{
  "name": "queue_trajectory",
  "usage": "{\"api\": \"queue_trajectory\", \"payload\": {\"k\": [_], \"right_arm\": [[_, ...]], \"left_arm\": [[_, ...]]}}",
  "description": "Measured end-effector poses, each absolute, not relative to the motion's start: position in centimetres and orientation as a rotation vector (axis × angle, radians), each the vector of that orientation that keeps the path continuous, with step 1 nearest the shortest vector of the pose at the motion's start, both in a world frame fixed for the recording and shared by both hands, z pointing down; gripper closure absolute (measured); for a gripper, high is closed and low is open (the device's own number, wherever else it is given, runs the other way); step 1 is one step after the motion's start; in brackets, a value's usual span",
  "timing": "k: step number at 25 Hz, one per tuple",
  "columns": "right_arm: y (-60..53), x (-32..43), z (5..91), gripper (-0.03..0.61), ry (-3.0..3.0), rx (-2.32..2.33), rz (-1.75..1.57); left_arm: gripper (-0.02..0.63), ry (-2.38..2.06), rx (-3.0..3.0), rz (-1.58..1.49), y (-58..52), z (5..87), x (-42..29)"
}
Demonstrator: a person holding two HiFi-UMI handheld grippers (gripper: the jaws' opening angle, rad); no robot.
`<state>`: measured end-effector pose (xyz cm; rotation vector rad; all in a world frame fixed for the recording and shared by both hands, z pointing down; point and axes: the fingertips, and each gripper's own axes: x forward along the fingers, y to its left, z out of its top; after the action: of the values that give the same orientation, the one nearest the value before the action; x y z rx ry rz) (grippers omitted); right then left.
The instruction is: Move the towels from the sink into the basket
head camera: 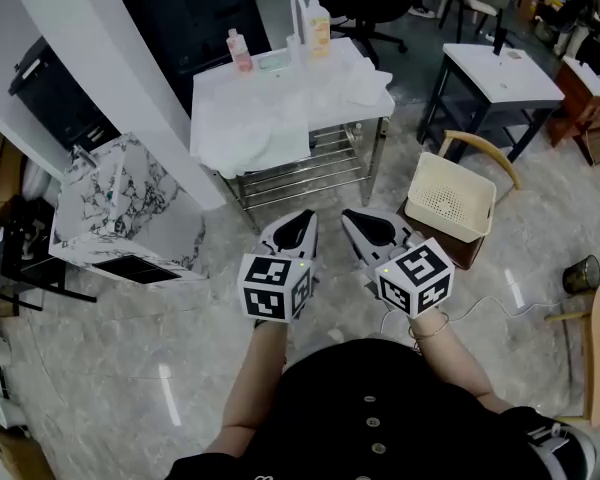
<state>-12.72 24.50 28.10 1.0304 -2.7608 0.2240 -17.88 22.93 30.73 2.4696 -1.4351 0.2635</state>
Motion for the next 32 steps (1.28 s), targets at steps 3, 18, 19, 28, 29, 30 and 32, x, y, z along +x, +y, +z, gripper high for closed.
{"api": "queue_trajectory", "payload": {"k": [3,18,19,28,29,30,32], "right_arm": [[24.1,-13.2,28.6,0.577,-2.750,1.023,0.232],[20.1,-13.0,30.6,0.432,-2.682,1.109,0.321],[19.6,-13.0,30.8,0.367,-2.675,1.115,0.333],[14.0,-14.1,32.3,0.310,-2.709,1.008,0.379],[13.0,-14.2,32.4,0.310,-2.708,0.996,0.380],[12.0,-14.2,32.5,0.310,-2.706,0.989,0.375],[9.8,-14.1,32.4,0.310,-2.705,0.982,0.361]], "left_arm": [[0.591,-1.436,2.485,0.262,22.4,30.6,-18.4],[0.406,-1.422,2.429,0.254,18.7,32.7,-20.5],[0.400,-1.421,2.426,0.261,18.3,32.9,-20.6],[0.393,-1.431,2.384,0.290,13.9,34.6,-21.2],[0.394,-1.432,2.380,0.293,12.9,34.7,-21.2],[0.393,-1.435,2.375,0.294,11.9,34.8,-21.3],[0.393,-1.444,2.368,0.291,9.7,34.7,-21.2]]}}
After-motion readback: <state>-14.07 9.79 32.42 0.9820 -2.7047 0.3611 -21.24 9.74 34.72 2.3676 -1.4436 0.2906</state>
